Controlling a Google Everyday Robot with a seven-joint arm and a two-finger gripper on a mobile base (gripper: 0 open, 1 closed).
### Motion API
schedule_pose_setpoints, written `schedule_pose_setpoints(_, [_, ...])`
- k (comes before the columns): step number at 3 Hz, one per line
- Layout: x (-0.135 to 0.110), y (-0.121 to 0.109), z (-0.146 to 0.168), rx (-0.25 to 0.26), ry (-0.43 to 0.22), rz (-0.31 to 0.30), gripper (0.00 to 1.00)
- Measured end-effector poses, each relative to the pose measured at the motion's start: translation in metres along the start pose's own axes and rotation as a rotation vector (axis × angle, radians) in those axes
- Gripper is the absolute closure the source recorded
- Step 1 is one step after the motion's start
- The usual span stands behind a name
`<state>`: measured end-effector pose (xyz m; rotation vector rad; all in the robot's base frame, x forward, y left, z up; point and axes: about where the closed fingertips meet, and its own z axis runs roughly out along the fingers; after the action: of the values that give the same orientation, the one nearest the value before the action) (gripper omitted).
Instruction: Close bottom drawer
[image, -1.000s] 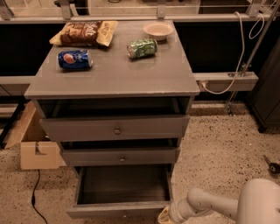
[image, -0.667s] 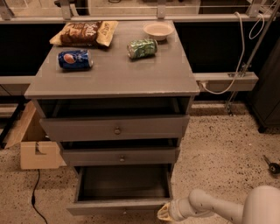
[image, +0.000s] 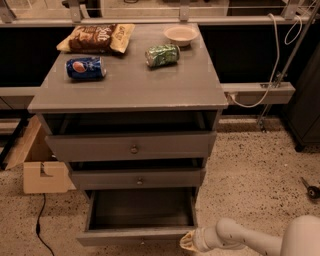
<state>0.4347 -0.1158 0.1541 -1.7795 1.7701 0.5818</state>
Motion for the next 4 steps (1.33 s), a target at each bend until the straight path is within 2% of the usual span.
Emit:
schedule_pose_setpoints(1, [0.002,-0.022,0.0,0.101,0.01,-0.028,1.0])
schedule_pose_setpoints(2, [0.005,-0.046,0.007,0.167,0.019,-0.037,1.0])
schedule_pose_setpoints(3, [0.001,-0.066,0.02,0.188,0.008,-0.046,1.0])
schedule_pose_setpoints(4, [0.001,-0.07,0.021,0.191,0.007,-0.045,1.0])
